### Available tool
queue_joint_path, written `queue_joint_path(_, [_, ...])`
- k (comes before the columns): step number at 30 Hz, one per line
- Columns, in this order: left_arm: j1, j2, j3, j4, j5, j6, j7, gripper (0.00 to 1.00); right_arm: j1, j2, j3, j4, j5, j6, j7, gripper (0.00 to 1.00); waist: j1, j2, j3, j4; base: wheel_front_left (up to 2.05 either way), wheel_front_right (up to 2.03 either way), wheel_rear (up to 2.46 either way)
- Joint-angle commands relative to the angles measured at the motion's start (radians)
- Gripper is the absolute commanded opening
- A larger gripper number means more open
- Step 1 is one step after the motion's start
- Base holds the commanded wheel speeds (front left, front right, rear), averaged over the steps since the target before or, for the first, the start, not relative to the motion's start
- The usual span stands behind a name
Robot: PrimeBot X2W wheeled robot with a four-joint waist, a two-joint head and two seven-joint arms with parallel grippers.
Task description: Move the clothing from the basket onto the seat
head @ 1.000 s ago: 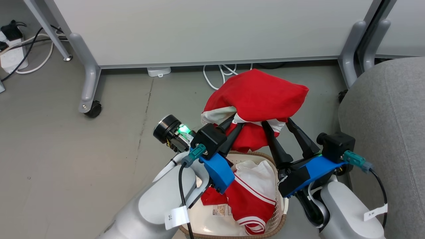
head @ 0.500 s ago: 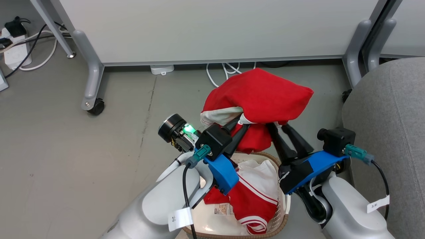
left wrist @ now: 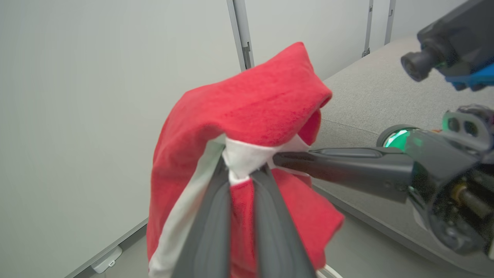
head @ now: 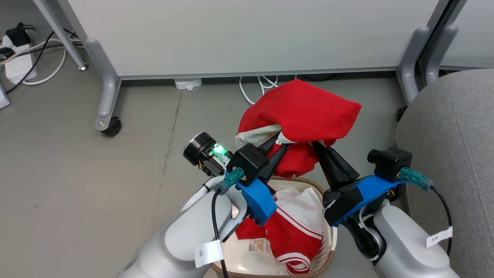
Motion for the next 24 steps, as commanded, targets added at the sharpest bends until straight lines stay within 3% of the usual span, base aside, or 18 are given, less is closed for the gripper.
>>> queue_joint_path(1, [0.000,-0.001,0.006,0.002,0.007,-0.003,-0.005,0.00,-0.007,-0.004,-0.002,-0.004,0.001,0.000,-0.003,0.00,-0.0001,-0.0001,0.000,0.000,0.00,0.00,0.00])
queue_joint_path(7, [0.002,-0.002,0.011,0.006,0.009,-0.005,-0.005,0.00,-0.004,-0.002,-0.006,-0.002,-0.003,0.000,-0.003,0.00,-0.0001,-0.0001,-0.001,0.001,0.00,0.00,0.00])
queue_joint_path(8, [0.003,-0.002,0.012,0.009,0.009,-0.005,-0.005,0.45,-0.003,-0.002,-0.007,-0.002,-0.003,0.000,-0.003,0.00,-0.0001,-0.0001,-0.001,0.001,0.00,0.00,0.00])
queue_joint_path(9, [0.003,-0.003,0.014,0.011,0.010,-0.005,-0.005,1.00,-0.003,-0.001,-0.008,-0.002,-0.004,0.000,-0.003,0.00,-0.0001,-0.0001,-0.001,0.000,0.00,0.00,0.00])
queue_joint_path(24, [0.015,-0.003,0.027,0.023,0.022,0.002,-0.005,1.00,0.016,0.002,-0.033,-0.019,-0.013,0.000,-0.003,0.00,-0.0001,-0.0001,0.004,-0.020,0.00,0.00,0.00])
